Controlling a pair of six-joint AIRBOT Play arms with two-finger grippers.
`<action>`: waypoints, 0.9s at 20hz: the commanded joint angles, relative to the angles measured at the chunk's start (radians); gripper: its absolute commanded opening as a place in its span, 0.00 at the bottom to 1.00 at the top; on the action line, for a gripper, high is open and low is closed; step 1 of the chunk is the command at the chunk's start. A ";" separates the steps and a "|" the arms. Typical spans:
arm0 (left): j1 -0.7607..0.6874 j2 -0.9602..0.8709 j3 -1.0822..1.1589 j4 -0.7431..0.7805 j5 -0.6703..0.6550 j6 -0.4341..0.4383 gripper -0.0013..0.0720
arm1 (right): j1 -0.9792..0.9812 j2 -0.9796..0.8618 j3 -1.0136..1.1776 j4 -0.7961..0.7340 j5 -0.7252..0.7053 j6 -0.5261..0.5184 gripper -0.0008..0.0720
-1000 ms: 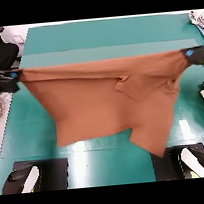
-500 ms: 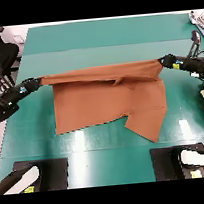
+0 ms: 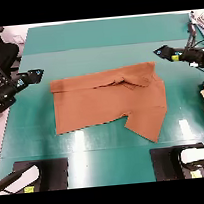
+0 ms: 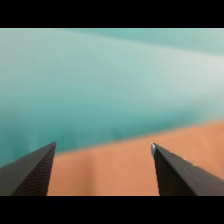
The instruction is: Fold the shirts.
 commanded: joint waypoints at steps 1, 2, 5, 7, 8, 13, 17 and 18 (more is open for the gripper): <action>0.074 0.024 0.047 0.534 -0.262 -0.561 0.98 | -0.095 0.083 -0.023 -0.005 0.111 0.021 0.85; 0.093 0.027 0.047 0.628 -0.361 -0.662 0.98 | -0.127 0.126 -0.061 -0.004 0.133 0.021 0.85; 0.095 0.047 0.005 0.629 -0.520 -0.681 0.98 | -0.216 0.253 -0.195 -0.003 0.184 0.039 0.85; 0.095 0.109 -0.073 0.630 -0.532 -0.691 0.98 | -0.259 0.330 -0.279 -0.003 0.205 0.040 0.85; 0.095 0.141 -0.115 0.647 -0.527 -0.724 0.98 | -0.274 0.365 -0.315 -0.005 0.209 0.040 0.85; 0.095 0.222 -0.307 0.736 -0.537 -0.831 0.98 | -0.333 0.492 -0.445 -0.015 0.212 0.039 0.85; 0.095 0.223 -0.397 0.733 -0.484 -0.830 0.98 | -0.341 0.521 -0.476 -0.022 0.227 0.039 0.85; 0.095 0.222 -0.415 0.734 -0.477 -0.830 0.98 | -0.341 0.521 -0.476 -0.022 0.232 0.039 0.85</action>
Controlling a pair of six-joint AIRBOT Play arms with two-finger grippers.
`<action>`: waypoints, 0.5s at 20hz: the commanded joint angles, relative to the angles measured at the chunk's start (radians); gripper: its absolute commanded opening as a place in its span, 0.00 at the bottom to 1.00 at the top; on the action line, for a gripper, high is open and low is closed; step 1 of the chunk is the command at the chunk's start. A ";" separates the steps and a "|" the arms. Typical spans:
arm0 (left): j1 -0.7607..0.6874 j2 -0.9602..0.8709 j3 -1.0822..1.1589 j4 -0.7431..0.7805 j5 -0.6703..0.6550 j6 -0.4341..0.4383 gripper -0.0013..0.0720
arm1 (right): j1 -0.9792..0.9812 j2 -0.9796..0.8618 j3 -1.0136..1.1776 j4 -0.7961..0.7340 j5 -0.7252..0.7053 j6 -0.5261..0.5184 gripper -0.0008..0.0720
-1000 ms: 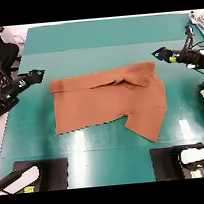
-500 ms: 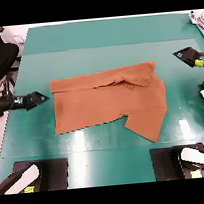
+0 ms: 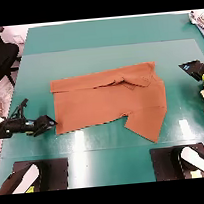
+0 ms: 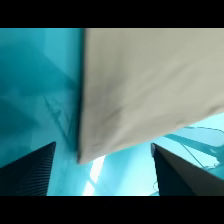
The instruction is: Fold the shirts.
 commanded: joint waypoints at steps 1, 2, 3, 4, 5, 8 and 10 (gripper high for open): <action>0.000 0.007 -0.082 0.013 0.031 -0.019 0.98 | -0.005 0.022 -0.023 -0.003 0.016 0.000 0.85; 0.000 0.007 -0.096 -0.007 0.037 -0.018 0.98 | -0.006 0.022 -0.023 -0.002 0.016 0.000 0.85; 0.000 0.007 -0.102 -0.023 0.039 -0.009 0.98 | -0.006 0.022 -0.023 -0.003 0.017 0.000 0.85; 0.000 0.007 -0.103 -0.026 0.040 -0.010 0.98 | -0.006 0.022 -0.023 -0.003 0.018 0.000 0.85; 0.000 0.007 -0.103 -0.035 0.044 -0.008 0.98 | -0.006 0.022 -0.023 -0.003 0.018 0.000 0.85; -0.104 0.005 -0.103 -0.037 0.079 0.016 0.98 | -0.006 0.022 -0.023 -0.002 0.017 0.000 0.85; -0.198 0.005 -0.103 -0.025 0.129 0.015 0.89 | -0.006 0.022 -0.023 -0.002 0.017 0.000 0.85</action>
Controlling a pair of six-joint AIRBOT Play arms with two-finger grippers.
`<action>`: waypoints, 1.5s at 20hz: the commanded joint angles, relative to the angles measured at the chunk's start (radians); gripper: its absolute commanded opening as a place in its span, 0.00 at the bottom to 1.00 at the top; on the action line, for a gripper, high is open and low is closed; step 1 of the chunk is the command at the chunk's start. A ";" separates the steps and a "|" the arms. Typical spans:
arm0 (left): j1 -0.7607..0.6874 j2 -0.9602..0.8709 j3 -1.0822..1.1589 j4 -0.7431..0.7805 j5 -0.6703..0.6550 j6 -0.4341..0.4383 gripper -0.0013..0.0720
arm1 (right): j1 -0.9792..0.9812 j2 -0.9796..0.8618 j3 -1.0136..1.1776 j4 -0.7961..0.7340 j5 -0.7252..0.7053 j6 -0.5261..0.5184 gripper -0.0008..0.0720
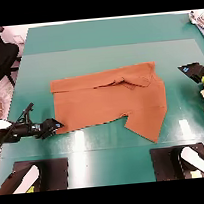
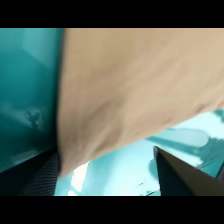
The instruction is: Fold the shirts.
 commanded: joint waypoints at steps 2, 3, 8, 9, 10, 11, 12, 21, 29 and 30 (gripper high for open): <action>-0.135 -0.002 -0.005 0.027 0.109 0.009 0.28 | -0.001 0.001 -0.001 -0.001 0.000 -0.002 0.85; -0.135 -0.001 -0.005 0.022 0.120 0.011 0.05 | -0.001 0.001 -0.001 -0.006 0.000 -0.002 0.85; -0.135 0.000 0.062 0.023 0.091 0.010 0.04 | 0.002 -0.026 -0.001 -0.334 0.102 0.162 0.85; -0.135 0.000 0.082 0.023 0.084 0.010 0.04 | 0.013 -0.048 -0.002 -0.403 0.151 0.226 0.85; -0.135 0.000 0.101 0.023 0.079 0.010 0.04 | 0.029 -0.068 -0.003 -0.450 0.177 0.281 0.85; -0.135 0.002 0.116 0.023 0.072 0.010 0.04 | 0.047 -0.084 -0.004 -0.485 0.190 0.320 0.85; -0.135 0.002 0.127 0.022 0.064 0.010 0.04 | 0.066 -0.104 -0.004 -0.515 0.216 0.344 0.85; -0.135 0.002 0.138 0.007 0.043 0.010 0.04 | 0.107 -0.044 -0.164 -0.625 0.308 0.523 0.85; -0.135 0.002 0.138 0.007 0.039 0.010 0.04 | 0.107 0.103 -0.415 -0.475 0.112 0.515 0.81; -0.135 0.002 0.138 0.007 0.039 0.010 0.04 | 0.107 0.103 -0.419 -0.465 0.092 0.507 0.79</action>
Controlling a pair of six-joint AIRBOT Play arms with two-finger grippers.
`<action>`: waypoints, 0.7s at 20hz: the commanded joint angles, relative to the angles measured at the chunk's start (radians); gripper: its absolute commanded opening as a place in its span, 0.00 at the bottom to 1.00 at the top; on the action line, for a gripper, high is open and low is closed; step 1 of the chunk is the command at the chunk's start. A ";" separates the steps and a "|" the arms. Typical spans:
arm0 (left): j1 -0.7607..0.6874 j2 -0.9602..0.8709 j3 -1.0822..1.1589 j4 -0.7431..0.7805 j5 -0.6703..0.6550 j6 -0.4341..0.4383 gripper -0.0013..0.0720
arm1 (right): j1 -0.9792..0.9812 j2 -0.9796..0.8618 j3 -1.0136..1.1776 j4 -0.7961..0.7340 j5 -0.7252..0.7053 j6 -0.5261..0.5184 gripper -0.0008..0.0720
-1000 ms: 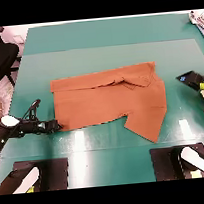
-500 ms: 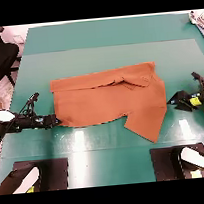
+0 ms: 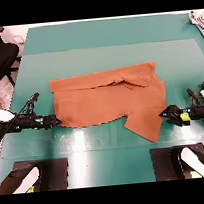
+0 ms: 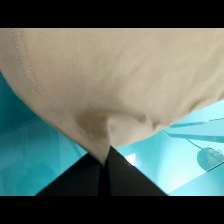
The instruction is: Fold the shirts.
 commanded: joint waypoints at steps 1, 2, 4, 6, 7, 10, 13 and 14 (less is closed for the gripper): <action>-0.001 0.001 0.001 0.000 -0.003 0.000 0.04 | 0.000 0.018 -0.047 0.046 -0.086 -0.012 0.79; -0.001 0.001 0.001 0.000 -0.003 0.000 0.04 | 0.000 0.018 -0.047 0.058 -0.095 -0.014 0.79; -0.001 0.001 0.001 0.000 -0.003 0.000 0.04 | 0.001 0.006 -0.047 0.058 -0.107 -0.014 0.78; -0.001 0.001 0.001 -0.002 -0.003 0.000 0.04 | 0.001 -0.044 -0.047 0.068 -0.116 -0.037 0.76; -0.001 0.001 0.001 -0.002 -0.006 0.000 0.04 | 0.001 -0.071 -0.047 0.101 -0.121 -0.066 0.74; -0.001 0.001 0.001 -0.011 -0.010 0.000 0.04 | 0.001 -0.130 -0.047 0.209 -0.119 -0.122 0.13; -0.001 0.001 0.005 -0.031 -0.020 0.027 0.04 | 0.000 -0.090 -0.047 0.277 -0.082 -0.152 0.04; -0.001 0.002 0.020 -0.045 -0.038 0.058 0.04 | 0.000 -0.045 -0.047 0.315 -0.059 -0.153 0.04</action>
